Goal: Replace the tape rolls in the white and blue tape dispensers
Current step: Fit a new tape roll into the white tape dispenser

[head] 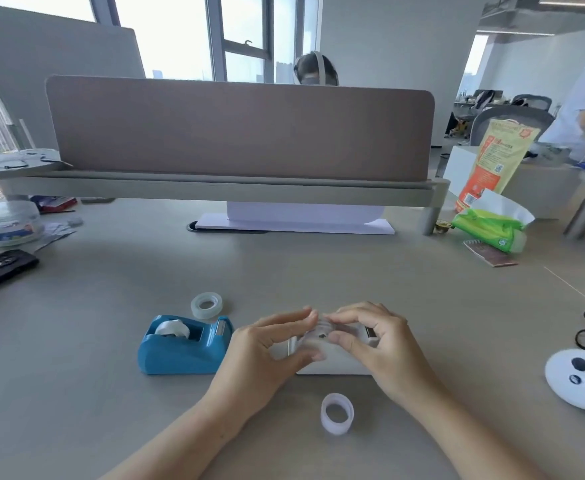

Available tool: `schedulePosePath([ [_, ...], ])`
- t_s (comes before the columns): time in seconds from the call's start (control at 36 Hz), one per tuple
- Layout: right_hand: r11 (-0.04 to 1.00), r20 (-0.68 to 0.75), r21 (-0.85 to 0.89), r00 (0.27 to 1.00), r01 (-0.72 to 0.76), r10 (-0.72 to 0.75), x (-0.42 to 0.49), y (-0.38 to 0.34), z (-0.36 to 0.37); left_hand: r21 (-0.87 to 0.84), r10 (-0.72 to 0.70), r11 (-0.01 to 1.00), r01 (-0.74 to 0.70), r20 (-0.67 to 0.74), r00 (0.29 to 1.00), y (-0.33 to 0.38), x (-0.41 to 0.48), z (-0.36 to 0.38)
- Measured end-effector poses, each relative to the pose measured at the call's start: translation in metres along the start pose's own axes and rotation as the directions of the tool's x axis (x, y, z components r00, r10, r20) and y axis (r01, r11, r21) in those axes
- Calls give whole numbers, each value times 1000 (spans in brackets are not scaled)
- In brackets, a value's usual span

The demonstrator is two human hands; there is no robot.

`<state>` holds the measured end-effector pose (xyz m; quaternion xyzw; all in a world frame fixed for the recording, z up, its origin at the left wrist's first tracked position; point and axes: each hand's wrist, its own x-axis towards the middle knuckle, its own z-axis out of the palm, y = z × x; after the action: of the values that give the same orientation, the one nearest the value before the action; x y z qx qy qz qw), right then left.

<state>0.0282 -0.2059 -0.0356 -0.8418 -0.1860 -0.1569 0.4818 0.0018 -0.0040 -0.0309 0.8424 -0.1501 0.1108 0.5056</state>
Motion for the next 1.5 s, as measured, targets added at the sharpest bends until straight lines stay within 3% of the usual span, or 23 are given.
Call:
schedulePosePath([
  [0.28,988,67,135,995,-77,69,0,0,-1,-54,-66,996,66,-4,998,-3,0,3],
  [0.92,980,95,115,984,-163,152,-2,-15,-7,56,36,998,-36,-3,999,-6,0,2],
  [1.17,879,135,347,945,-328,299,-1,-20,-3,26,-24,999,27,-86,996,-7,1,2],
  [1.33,868,95,358,938,-345,333,-1,-22,3,-9,-30,1000,29,-89,996,-5,1,2],
  [1.5,819,164,401,912,-411,377,-2,-22,0,-11,-36,999,35,-99,994,-4,0,1],
])
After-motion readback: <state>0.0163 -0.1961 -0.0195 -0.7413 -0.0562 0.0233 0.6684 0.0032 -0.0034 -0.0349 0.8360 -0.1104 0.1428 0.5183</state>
